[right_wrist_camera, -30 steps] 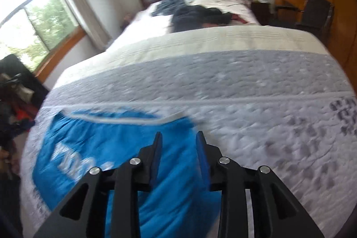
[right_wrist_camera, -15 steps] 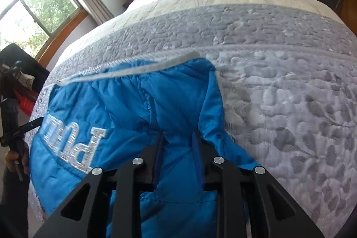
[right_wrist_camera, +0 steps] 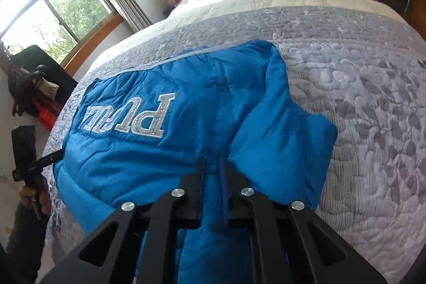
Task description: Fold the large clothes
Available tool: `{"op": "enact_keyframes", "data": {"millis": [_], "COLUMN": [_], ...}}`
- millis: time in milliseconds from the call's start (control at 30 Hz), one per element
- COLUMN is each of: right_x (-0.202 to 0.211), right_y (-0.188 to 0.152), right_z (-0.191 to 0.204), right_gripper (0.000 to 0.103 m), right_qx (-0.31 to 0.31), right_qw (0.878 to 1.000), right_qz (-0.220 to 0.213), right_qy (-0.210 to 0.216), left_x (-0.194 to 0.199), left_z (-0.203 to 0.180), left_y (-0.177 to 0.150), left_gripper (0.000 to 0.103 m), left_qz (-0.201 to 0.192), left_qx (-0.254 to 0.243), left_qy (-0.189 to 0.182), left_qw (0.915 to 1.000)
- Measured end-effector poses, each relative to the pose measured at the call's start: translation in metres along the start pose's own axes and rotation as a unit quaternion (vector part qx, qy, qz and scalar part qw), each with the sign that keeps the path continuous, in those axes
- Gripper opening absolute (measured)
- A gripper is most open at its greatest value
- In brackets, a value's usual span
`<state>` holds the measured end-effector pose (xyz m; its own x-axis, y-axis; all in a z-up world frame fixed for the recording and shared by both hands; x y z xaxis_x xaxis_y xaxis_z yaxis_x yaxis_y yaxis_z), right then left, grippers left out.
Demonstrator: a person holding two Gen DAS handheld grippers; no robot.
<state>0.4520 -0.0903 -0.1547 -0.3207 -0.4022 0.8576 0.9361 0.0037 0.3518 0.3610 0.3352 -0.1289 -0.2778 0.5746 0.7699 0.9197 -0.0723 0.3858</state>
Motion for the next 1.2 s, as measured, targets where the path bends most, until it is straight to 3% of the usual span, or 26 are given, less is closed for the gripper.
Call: {"op": "enact_keyframes", "data": {"millis": [100, 200, 267, 333, 433, 500, 567, 600, 633, 667, 700, 767, 867, 1000, 1067, 1133, 1200], "right_x": [0.022, 0.053, 0.049, 0.034, -0.001, -0.017, -0.017, -0.014, -0.003, 0.011, 0.020, 0.037, 0.034, -0.001, -0.026, -0.043, -0.058], "right_y": [-0.004, -0.028, -0.047, -0.061, -0.064, -0.062, -0.058, -0.059, -0.062, -0.067, -0.073, -0.089, -0.123, -0.164, -0.181, -0.185, -0.183], "right_z": [0.010, 0.050, 0.077, 0.096, 0.100, 0.091, 0.086, 0.086, 0.090, 0.100, 0.109, 0.136, 0.187, 0.245, 0.274, 0.292, 0.307], "right_gripper": [0.015, 0.015, 0.015, 0.015, 0.010, 0.004, 0.000, 0.002, 0.012, 0.030, 0.039, 0.065, 0.083, 0.086, 0.087, 0.087, 0.087], "right_qx": [-0.004, 0.036, 0.065, 0.088, 0.091, 0.080, 0.072, 0.069, 0.072, 0.088, 0.108, 0.164, 0.253, 0.358, 0.410, 0.435, 0.443], "right_qw": [1.000, 0.998, 0.996, 0.995, 0.996, 0.997, 0.997, 0.997, 0.997, 0.995, 0.992, 0.977, 0.945, 0.894, 0.859, 0.843, 0.839], "right_qz": [-0.020, -0.048, -0.036, -0.020, 0.004, 0.016, 0.023, 0.023, 0.016, 0.000, -0.014, -0.045, -0.058, -0.066, -0.072, -0.071, -0.071], "right_qy": [-0.006, 0.025, 0.038, 0.035, -0.001, -0.006, -0.008, -0.010, -0.019, -0.037, -0.059, -0.128, -0.197, -0.263, -0.298, -0.309, -0.309], "left_x": [0.025, 0.051, 0.042, 0.020, -0.007, -0.019, -0.014, -0.008, 0.008, 0.021, 0.037, 0.073, 0.102, 0.103, 0.091, 0.082, 0.076], "left_z": [-0.009, -0.050, -0.078, -0.091, -0.073, -0.059, -0.051, -0.049, -0.047, -0.044, -0.040, -0.021, 0.019, 0.079, 0.098, 0.113, 0.123], "left_y": [-0.002, -0.021, -0.038, -0.046, -0.044, -0.043, -0.042, -0.040, -0.038, -0.037, -0.039, -0.036, -0.027, -0.017, -0.013, -0.009, -0.008], "left_gripper": [0.044, 0.052, 0.053, 0.053, 0.047, 0.037, 0.037, 0.041, 0.056, 0.068, 0.093, 0.097, 0.098, 0.099, 0.099, 0.099, 0.099], "left_qz": [-0.017, -0.032, -0.009, 0.016, 0.034, 0.047, 0.057, 0.062, 0.057, 0.047, 0.032, 0.008, 0.010, 0.045, 0.070, 0.080, 0.086], "left_qx": [0.007, -0.036, -0.070, -0.095, -0.081, -0.070, -0.053, -0.045, -0.040, -0.037, -0.035, -0.019, 0.034, 0.111, 0.138, 0.154, 0.164], "left_qy": [0.001, -0.035, -0.060, -0.044, -0.016, -0.015, -0.039, -0.052, -0.069, -0.073, -0.076, -0.092, -0.106, -0.109, -0.115, -0.113, -0.133], "left_qw": [0.9998, 0.9982, 0.9957, 0.9943, 0.9960, 0.9963, 0.9962, 0.9957, 0.9952, 0.9955, 0.9960, 0.9956, 0.9938, 0.9868, 0.9812, 0.9783, 0.9736]}}
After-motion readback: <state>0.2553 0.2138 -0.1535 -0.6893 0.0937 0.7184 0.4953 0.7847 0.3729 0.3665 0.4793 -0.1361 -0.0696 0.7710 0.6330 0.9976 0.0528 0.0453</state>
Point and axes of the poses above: each gripper's, at about its wrist camera, not at the fingertips, and x roughly against the way its jaws point, z to its left, y to its top, the point moved 5 cm from there along -x, roughly the way its jaws point, and after that the axes turned 10 degrees about z, right-handed, at the moved point
